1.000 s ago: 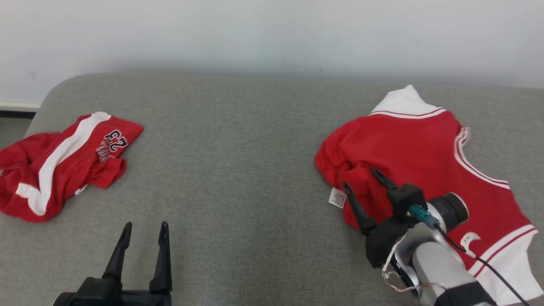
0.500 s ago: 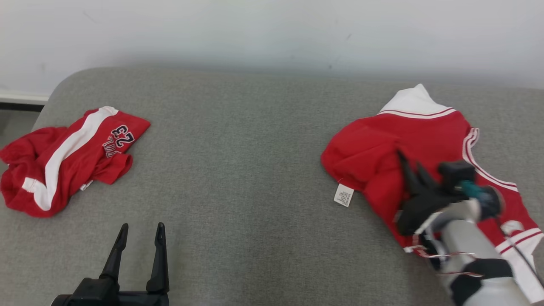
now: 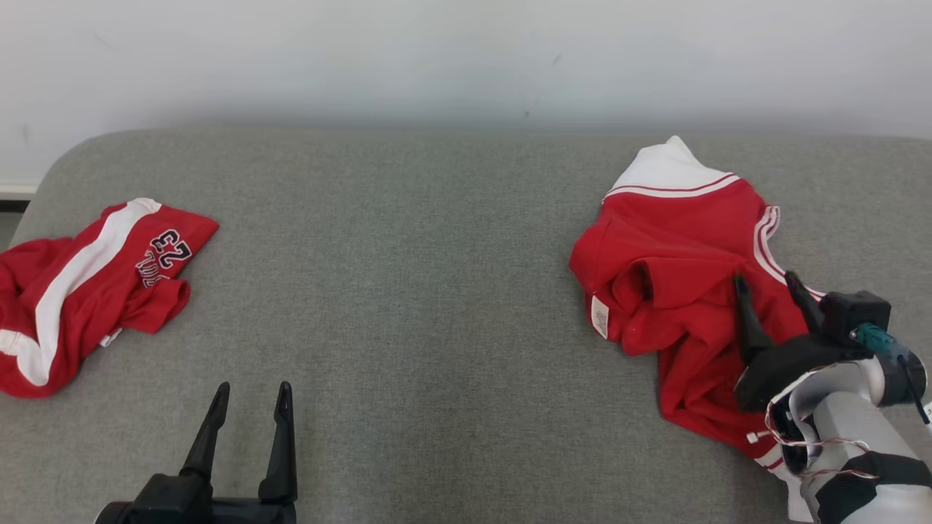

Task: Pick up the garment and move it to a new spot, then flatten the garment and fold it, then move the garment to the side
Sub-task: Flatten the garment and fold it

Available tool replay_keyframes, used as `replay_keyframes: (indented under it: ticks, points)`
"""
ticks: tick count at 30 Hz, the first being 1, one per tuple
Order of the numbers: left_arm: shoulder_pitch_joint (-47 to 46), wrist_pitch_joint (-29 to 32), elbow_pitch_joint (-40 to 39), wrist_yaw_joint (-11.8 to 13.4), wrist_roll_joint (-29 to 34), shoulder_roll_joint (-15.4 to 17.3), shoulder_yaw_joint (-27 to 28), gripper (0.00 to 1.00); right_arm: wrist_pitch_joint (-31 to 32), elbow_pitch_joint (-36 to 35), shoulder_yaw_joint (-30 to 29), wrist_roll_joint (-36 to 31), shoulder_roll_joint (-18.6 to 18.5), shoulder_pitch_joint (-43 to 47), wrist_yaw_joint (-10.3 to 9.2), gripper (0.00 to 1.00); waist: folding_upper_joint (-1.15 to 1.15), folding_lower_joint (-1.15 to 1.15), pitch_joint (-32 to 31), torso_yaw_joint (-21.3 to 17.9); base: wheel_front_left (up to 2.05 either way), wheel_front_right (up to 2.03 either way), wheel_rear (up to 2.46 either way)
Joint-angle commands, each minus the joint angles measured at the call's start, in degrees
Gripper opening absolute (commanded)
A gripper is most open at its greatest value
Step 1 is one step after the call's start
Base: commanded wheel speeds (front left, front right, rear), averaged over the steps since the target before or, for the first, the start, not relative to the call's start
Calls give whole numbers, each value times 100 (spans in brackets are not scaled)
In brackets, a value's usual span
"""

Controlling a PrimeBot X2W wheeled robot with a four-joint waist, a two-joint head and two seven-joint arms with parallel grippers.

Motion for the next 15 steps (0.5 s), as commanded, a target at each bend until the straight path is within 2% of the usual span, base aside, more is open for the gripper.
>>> replay_keyframes:
  ticks: [1,15]
  points:
    - [27,-19,9,9,-6,31,17,100,-40,-236,-18,42,74,15,-13,100,-1,0,-67,-70,0,0,0]
    - [134,-19,-5,9,-3,105,22,100,-30,-3173,-249,-20,470,1547,-13,100,-1,0,-328,-542,0,0,0]
